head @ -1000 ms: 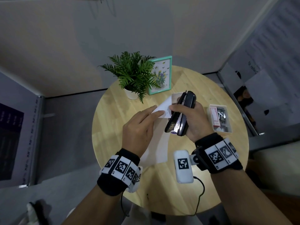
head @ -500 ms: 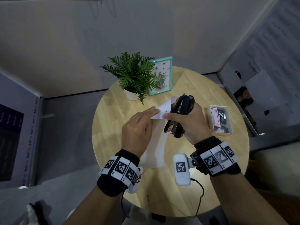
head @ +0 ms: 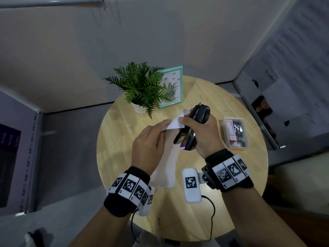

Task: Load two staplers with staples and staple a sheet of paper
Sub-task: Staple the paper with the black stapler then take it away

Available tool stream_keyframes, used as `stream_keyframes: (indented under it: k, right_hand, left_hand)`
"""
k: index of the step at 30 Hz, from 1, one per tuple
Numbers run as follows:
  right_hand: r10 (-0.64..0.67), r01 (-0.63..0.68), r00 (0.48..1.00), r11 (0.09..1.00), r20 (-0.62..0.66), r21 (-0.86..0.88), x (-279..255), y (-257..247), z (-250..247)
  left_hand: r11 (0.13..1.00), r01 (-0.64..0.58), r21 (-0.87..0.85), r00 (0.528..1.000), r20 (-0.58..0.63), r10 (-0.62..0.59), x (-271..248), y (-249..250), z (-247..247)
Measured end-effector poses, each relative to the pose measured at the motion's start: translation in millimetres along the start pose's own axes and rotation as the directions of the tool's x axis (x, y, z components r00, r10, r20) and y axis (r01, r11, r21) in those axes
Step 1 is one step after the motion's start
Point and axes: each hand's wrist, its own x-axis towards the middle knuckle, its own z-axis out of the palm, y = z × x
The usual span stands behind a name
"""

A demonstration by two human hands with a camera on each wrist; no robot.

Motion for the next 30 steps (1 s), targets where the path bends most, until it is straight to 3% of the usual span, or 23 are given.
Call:
stream_keyframes:
  k: [2,5,7,12,14,15,16,18,20,28,30]
  right_hand:
    - [0.017,-0.016,1.000,0.998,-0.013,0.057,1,-6,-2]
    - [0.055,-0.052,0.998,0.986,-0.014,0.157,5,-14,-9]
    - [0.077,-0.072,0.997,0.981,-0.021,0.181,12,-16,-17]
    - [0.185,-0.168,0.982,0.955,-0.047,0.245,40,-9,-57]
    - [0.240,-0.229,0.960,0.969,-0.145,0.092,56,8,-82]
    - [0.241,-0.258,0.950,0.964,-0.196,-0.065,64,18,-94]
    - [0.222,-0.280,0.947,0.924,-0.231,-0.261,71,29,-104]
    - [0.174,-0.265,0.963,0.756,-0.207,-0.598,81,52,-120]
    - [0.154,-0.208,0.977,0.588,-0.144,-0.781,85,73,-127]
    - [0.214,0.018,0.976,0.050,0.028,-0.999,88,130,-127]
    - [0.217,0.074,0.974,-0.032,0.065,-0.997,87,130,-128]
  left_hand:
    - [0.995,0.101,-0.018,0.990,0.096,-0.098,0,1,2]
    - [0.969,0.242,0.045,0.915,0.320,-0.244,-1,-6,8]
    - [0.956,0.288,0.055,0.875,0.390,-0.286,-1,-10,12]
    - [0.852,0.522,0.027,0.801,0.328,-0.501,7,-11,11]
    - [0.770,0.637,-0.029,0.747,0.273,-0.607,11,-9,9]
    - [0.736,0.674,-0.063,0.725,0.246,-0.643,12,-8,9]
    - [0.708,0.700,-0.094,0.708,0.225,-0.670,13,-6,8]
    - [0.660,0.740,-0.130,0.671,0.203,-0.713,10,-6,8]
    - [0.625,0.770,-0.126,0.637,0.198,-0.745,5,-8,9]
    - [0.515,0.844,-0.150,0.535,0.182,-0.825,-21,-8,15]
    - [0.488,0.854,-0.179,0.516,0.173,-0.839,-28,-9,16]
